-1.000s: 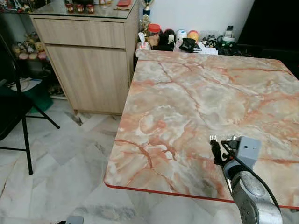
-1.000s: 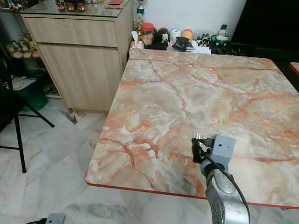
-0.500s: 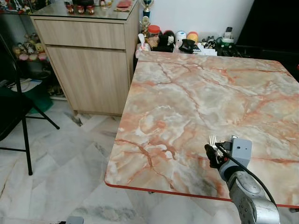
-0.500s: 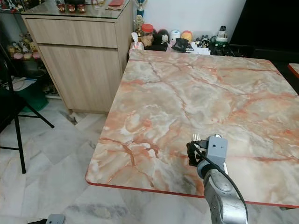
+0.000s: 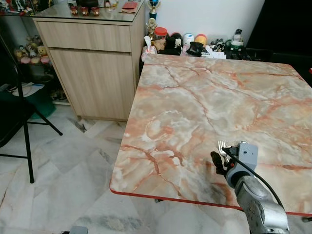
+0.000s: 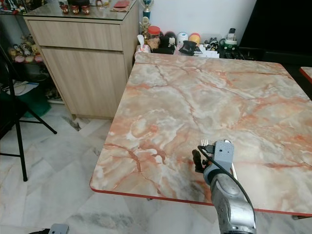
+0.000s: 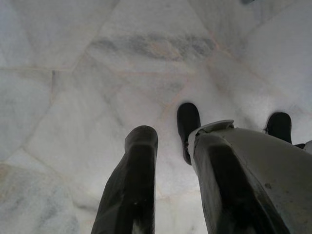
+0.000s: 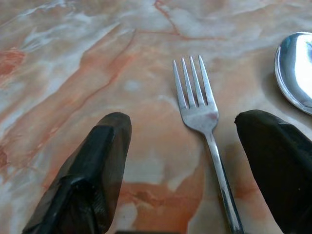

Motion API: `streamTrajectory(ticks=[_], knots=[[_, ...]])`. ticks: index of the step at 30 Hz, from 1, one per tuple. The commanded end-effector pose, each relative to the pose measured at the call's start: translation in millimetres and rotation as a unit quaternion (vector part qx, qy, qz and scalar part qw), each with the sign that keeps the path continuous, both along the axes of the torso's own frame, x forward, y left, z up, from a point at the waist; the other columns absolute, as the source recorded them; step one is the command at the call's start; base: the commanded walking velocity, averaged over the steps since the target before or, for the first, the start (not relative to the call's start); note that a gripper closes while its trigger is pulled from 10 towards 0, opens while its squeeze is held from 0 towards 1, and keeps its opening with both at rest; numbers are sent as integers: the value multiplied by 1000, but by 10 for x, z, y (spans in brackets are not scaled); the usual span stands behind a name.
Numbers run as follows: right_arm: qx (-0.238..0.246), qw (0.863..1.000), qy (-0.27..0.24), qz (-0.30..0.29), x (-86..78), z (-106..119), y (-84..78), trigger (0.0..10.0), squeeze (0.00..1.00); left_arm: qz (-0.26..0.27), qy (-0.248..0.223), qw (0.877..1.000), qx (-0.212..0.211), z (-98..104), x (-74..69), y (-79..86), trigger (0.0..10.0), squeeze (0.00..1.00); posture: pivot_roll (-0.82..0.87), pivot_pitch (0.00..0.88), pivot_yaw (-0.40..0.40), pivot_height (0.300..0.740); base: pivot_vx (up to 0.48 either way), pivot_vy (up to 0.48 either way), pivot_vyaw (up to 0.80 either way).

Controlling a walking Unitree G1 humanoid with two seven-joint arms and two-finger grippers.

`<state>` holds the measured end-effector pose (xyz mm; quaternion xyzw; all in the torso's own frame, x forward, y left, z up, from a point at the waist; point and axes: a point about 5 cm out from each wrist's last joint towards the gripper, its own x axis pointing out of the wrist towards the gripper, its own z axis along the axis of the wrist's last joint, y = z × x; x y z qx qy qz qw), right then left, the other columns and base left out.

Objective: Setting the table

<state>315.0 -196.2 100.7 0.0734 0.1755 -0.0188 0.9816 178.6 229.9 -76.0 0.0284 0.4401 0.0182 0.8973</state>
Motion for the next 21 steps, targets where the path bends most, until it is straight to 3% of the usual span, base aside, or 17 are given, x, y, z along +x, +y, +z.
streamTrajectory(ticks=[1,15,16,17,18,21], knots=[[-1,1000,7,-8,1,-27,-47,10000,0,-7,19,1000,2,-50,-94,-12,10000,0,66,128,-20,740,0,0,0],[-2,999,39,-14,-49,-191,-96,10000,0,-12,24,1000,2,-57,-111,-9,10000,0,69,137,-17,740,0,0,0],[-1,999,42,-12,-53,-207,-91,6706,0,-13,25,1000,1,-59,-112,-15,10000,0,71,137,-18,740,0,0,0],[-1,999,42,-11,-54,-209,-89,6706,0,-13,25,1000,1,-59,-112,-16,10000,0,71,137,-18,740,0,0,0],[0,999,43,-11,-55,-211,-89,0,0,-14,25,1000,1,-61,-112,-20,10000,0,72,137,-18,740,0,0,0],[4,999,42,-7,-45,-213,-65,0,0,-19,29,999,-3,-71,-122,-42,10000,0,72,136,-18,740,0,0,0]])
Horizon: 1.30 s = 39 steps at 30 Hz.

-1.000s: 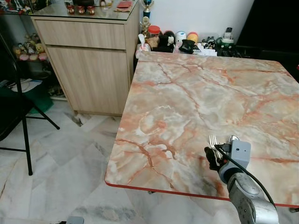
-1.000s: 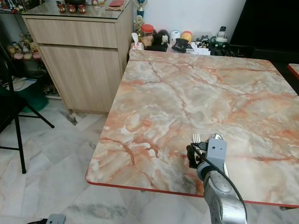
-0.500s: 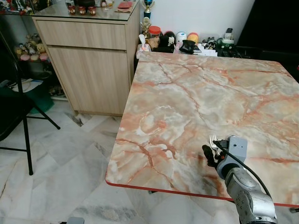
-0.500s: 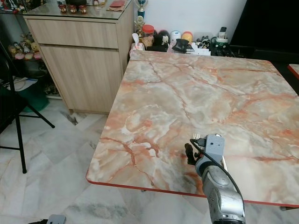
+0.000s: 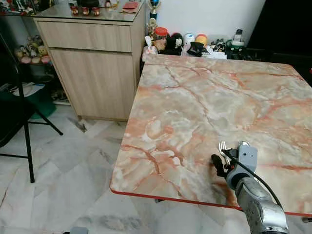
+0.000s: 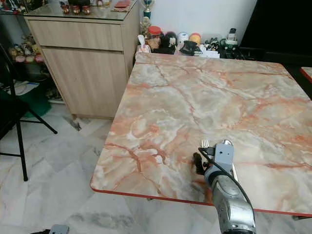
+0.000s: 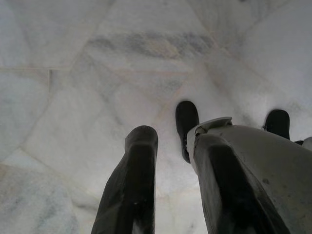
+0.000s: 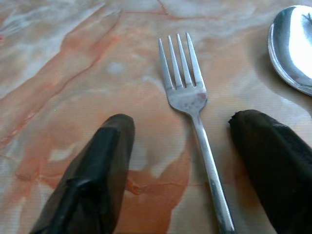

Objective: Setting the table

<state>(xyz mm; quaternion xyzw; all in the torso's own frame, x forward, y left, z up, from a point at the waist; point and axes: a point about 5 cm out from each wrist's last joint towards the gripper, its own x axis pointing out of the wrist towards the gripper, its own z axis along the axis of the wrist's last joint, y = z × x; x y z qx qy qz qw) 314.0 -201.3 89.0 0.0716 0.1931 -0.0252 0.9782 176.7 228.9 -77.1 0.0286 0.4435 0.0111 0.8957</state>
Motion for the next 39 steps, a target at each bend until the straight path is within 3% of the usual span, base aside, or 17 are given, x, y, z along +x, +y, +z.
streamTrajectory(ticks=[1,18,29,39], knots=[[7,1000,24,-2,-35,-96,-13,0,0,-13,25,1000,0,-60,-103,-32,10000,0,72,136,-18,740,0,0,0],[0,1000,26,4,-43,-149,19,0,0,-22,36,999,-7,-82,-134,-65,10000,0,74,135,-18,740,0,0,0],[-14,999,18,36,-45,-140,184,0,0,-21,33,999,1,-71,-118,-44,10000,0,73,133,-16,740,0,0,0],[-27,999,20,41,-43,-162,208,0,0,-22,36,999,2,-78,-126,-54,10000,0,74,132,-17,740,0,0,0]])
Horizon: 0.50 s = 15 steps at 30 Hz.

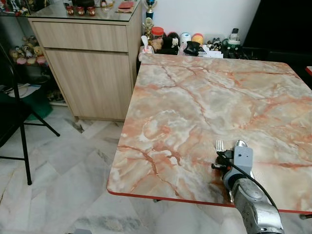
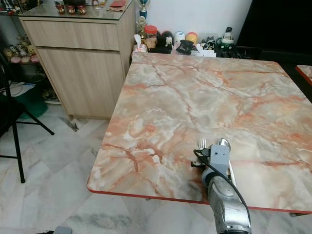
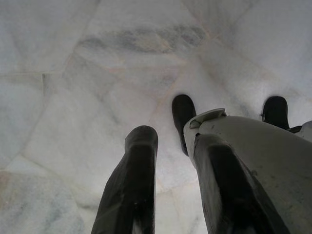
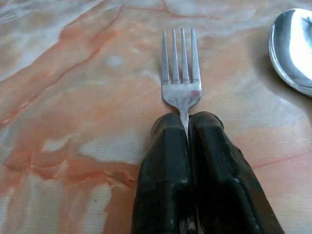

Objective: Setting the table

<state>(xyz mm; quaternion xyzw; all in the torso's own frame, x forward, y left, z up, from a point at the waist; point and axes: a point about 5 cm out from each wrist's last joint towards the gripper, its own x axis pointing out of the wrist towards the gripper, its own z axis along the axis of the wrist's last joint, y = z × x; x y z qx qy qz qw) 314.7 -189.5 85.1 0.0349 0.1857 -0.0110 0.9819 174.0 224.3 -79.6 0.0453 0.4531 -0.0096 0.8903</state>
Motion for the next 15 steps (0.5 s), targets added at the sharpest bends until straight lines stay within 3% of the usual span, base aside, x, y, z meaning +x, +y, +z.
streamTrajectory(ticks=[1,10,15], knots=[[6,999,29,20,-51,-125,90,0,0,3,24,1000,-3,-54,-99,-10,10000,0,74,132,-17,740,0,0,0],[-3,999,25,21,-41,-124,118,0,0,0,27,1000,-4,-59,-105,-21,10000,0,75,130,-17,740,0,0,0],[-13,999,-34,6,4,17,114,314,0,4,26,1000,-2,-64,-115,-24,10000,0,76,130,-22,740,0,0,0]])
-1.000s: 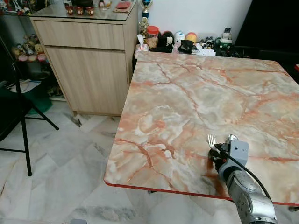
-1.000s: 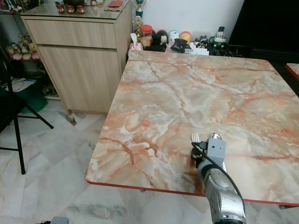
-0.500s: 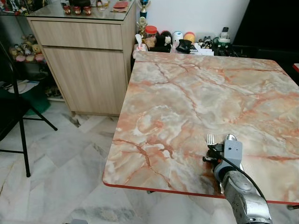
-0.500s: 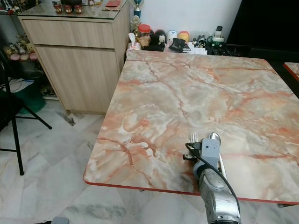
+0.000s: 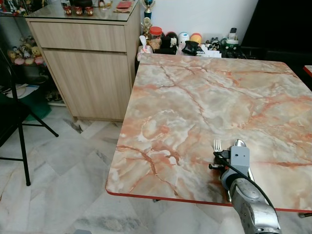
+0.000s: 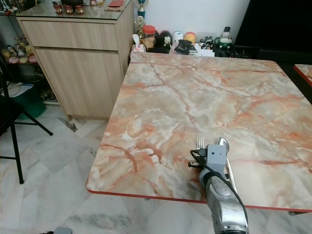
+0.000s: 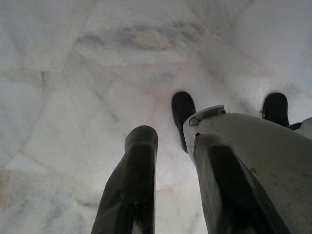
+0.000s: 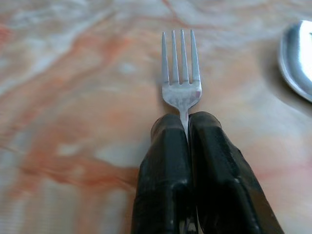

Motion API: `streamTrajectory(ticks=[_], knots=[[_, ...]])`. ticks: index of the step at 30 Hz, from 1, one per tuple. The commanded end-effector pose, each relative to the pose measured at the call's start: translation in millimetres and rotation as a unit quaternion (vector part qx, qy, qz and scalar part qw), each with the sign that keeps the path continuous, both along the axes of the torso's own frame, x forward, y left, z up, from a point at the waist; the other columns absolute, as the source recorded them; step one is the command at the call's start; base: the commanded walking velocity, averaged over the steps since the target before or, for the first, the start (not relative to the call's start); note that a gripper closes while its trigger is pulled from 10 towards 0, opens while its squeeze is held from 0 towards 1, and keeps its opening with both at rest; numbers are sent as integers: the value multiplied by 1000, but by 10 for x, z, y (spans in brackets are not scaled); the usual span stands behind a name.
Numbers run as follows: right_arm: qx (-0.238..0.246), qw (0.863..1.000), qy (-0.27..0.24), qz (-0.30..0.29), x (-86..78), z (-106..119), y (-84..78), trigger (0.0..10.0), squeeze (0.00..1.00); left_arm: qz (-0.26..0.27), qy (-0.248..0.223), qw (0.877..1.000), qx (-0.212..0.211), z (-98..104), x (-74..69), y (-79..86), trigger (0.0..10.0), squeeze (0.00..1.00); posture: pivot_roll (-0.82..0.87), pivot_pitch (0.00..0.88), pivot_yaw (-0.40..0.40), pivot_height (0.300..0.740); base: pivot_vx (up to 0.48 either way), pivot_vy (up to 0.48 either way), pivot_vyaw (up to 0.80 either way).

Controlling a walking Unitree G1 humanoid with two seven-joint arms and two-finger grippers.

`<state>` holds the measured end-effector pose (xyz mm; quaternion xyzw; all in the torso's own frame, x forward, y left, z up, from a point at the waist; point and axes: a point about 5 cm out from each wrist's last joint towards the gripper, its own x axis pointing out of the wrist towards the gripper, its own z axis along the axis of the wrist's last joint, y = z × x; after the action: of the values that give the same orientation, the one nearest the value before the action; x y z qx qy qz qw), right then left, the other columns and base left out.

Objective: Setting the table

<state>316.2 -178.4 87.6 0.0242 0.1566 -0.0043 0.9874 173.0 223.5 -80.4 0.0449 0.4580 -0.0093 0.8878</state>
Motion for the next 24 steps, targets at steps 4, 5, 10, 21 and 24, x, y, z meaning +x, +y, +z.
streamTrajectory(ticks=[4,5,10,21,24], knots=[[-23,990,-139,-4,88,459,40,10000,0,4,22,1000,0,-55,-113,0,10000,0,68,114,-19,740,0,0,0],[-28,988,-152,0,93,501,48,10000,0,4,22,1000,0,-56,-114,0,10000,0,68,114,-19,740,0,0,0],[-17,981,-194,15,105,679,97,10000,0,5,20,1000,1,-45,-92,9,10000,0,69,93,-19,740,0,0,0],[-31,974,-225,-9,83,784,22,10000,0,6,16,1000,3,-25,-31,-7,10000,0,50,70,-13,740,0,0,0],[-27,974,-226,-16,85,779,0,10000,0,2,19,1000,5,-27,-21,-26,10000,0,52,62,-19,740,0,0,0]])
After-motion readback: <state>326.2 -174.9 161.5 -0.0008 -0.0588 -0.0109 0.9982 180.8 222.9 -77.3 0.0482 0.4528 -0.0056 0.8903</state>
